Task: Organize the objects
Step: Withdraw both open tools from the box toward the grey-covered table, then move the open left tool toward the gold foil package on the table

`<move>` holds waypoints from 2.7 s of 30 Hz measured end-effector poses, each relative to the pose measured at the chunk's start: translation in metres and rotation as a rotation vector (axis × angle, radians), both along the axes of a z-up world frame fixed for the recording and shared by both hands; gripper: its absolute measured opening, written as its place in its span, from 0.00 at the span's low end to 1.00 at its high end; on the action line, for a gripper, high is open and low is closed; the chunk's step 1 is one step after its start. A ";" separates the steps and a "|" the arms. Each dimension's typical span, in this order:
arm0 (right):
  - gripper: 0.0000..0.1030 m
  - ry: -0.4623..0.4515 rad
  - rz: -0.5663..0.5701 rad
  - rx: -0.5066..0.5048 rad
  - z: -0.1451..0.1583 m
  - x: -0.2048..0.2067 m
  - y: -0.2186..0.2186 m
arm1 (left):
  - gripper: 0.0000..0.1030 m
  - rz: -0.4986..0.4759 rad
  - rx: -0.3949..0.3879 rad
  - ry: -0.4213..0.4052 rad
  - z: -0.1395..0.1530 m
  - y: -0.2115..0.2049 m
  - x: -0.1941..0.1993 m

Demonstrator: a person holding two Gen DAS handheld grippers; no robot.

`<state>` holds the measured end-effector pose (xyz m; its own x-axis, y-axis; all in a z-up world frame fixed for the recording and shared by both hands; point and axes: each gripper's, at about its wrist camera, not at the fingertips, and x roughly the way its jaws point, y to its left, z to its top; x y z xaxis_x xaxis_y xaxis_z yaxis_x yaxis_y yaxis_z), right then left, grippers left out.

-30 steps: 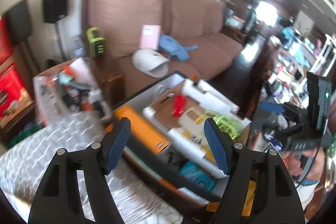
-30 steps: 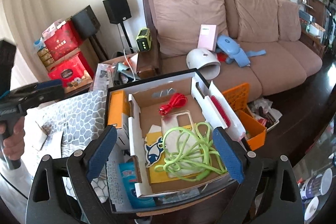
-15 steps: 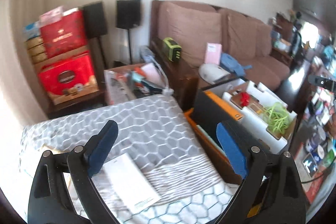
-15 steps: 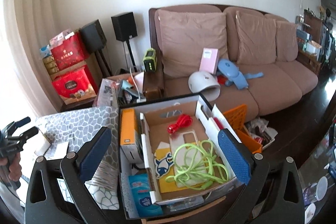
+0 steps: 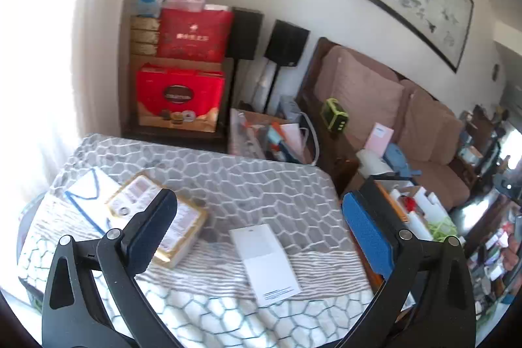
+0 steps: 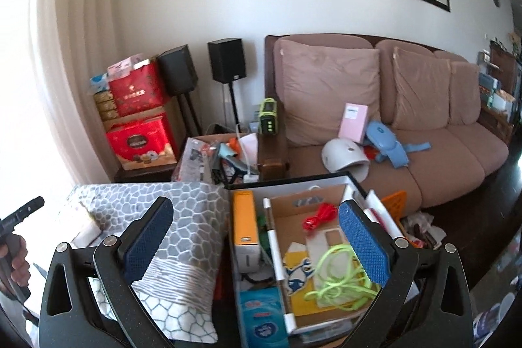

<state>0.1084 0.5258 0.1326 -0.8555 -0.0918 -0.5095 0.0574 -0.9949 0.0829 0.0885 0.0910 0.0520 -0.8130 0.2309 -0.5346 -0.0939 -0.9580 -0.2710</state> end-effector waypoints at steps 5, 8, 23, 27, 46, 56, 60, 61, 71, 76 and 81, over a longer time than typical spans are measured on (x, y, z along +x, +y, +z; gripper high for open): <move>0.99 0.022 0.051 0.009 -0.005 -0.004 -0.035 | 0.99 0.072 -0.013 0.015 -0.003 -0.015 0.007; 0.99 0.032 0.091 -0.008 -0.010 -0.007 -0.057 | 0.99 0.121 -0.020 0.028 -0.001 -0.022 0.014; 0.99 -0.002 0.274 0.129 -0.039 -0.005 -0.147 | 0.99 0.169 -0.061 0.007 -0.008 -0.043 0.025; 0.99 0.007 0.264 0.129 -0.037 -0.006 -0.141 | 0.99 0.169 -0.056 -0.011 -0.016 -0.043 0.021; 0.99 -0.039 0.193 0.094 -0.042 -0.024 -0.107 | 0.99 0.205 -0.048 -0.081 -0.039 -0.054 0.005; 0.99 -0.063 0.211 0.107 -0.050 -0.030 -0.116 | 0.99 0.286 -0.092 -0.170 -0.067 -0.067 -0.010; 0.99 -0.081 0.223 0.124 -0.056 -0.032 -0.123 | 0.99 0.303 -0.085 -0.226 -0.086 -0.070 -0.018; 0.99 -0.084 0.227 0.131 -0.057 -0.032 -0.125 | 0.99 0.305 -0.090 -0.233 -0.089 -0.069 -0.019; 0.99 -0.092 0.213 0.132 -0.059 -0.035 -0.118 | 0.99 0.296 -0.146 -0.263 -0.111 -0.057 -0.042; 0.99 -0.093 0.204 0.128 -0.059 -0.036 -0.114 | 0.99 0.291 -0.176 -0.277 -0.120 -0.053 -0.053; 0.99 -0.095 0.202 0.128 -0.058 -0.037 -0.114 | 0.99 0.292 -0.189 -0.285 -0.127 -0.051 -0.058</move>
